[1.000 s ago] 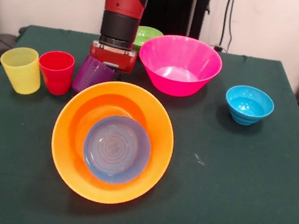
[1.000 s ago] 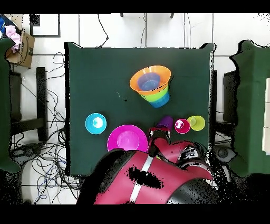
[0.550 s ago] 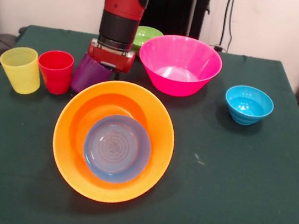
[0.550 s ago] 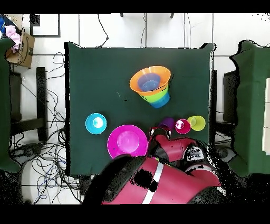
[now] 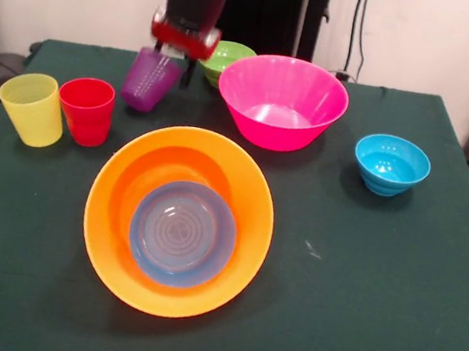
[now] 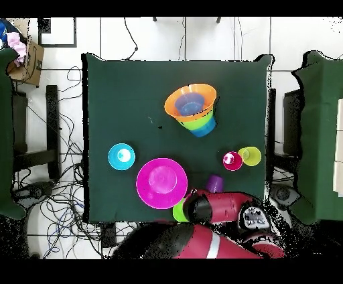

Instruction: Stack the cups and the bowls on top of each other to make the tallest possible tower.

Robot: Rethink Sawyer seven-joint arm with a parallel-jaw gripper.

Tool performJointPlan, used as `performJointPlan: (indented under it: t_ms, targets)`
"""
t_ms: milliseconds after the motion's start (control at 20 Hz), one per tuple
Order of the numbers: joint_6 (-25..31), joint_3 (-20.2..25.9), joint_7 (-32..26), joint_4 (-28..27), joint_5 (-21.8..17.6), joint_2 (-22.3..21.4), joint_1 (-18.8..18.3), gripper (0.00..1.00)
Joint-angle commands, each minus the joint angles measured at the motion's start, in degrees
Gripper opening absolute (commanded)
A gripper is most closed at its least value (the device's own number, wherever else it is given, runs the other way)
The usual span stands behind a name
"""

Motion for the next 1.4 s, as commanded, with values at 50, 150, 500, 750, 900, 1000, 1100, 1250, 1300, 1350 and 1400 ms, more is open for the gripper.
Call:
performJointPlan:
  t_ms: [50, 150, 500, 750, 900, 1000, 1100, 1250, 1300, 1350, 1400]
  targets:
    - [20.40, 3.42, -2.83, 15.27, 5.47, -17.14, -0.06, 1.00]
    - [22.63, 3.99, -3.30, 15.83, 5.97, -19.61, -0.40, 1.00]
    - [24.66, 7.21, -2.33, 15.89, 7.60, -22.24, -1.47, 1.00]
    - [21.64, 8.16, 1.12, 14.49, 7.64, -19.13, 0.34, 1.00]
    - [15.49, 8.00, 4.40, 11.95, 6.08, -13.85, 2.09, 1.00]
    - [9.61, 6.79, 7.30, 8.48, 4.26, -8.83, 4.21, 1.00]
    - [2.83, 4.84, 9.57, 4.57, 2.58, -3.53, 6.74, 1.00]
    - [-6.65, 2.85, 10.11, -0.09, 2.60, 3.95, 8.97, 1.00]
    - [-8.02, 2.22, 10.10, -0.71, 3.07, 5.09, 9.54, 1.00]
    - [-10.26, 1.70, 9.96, -1.73, 3.72, 6.65, 10.08, 1.00]
    - [-11.86, 0.98, 9.85, -2.19, 4.29, 7.35, 10.77, 1.00]
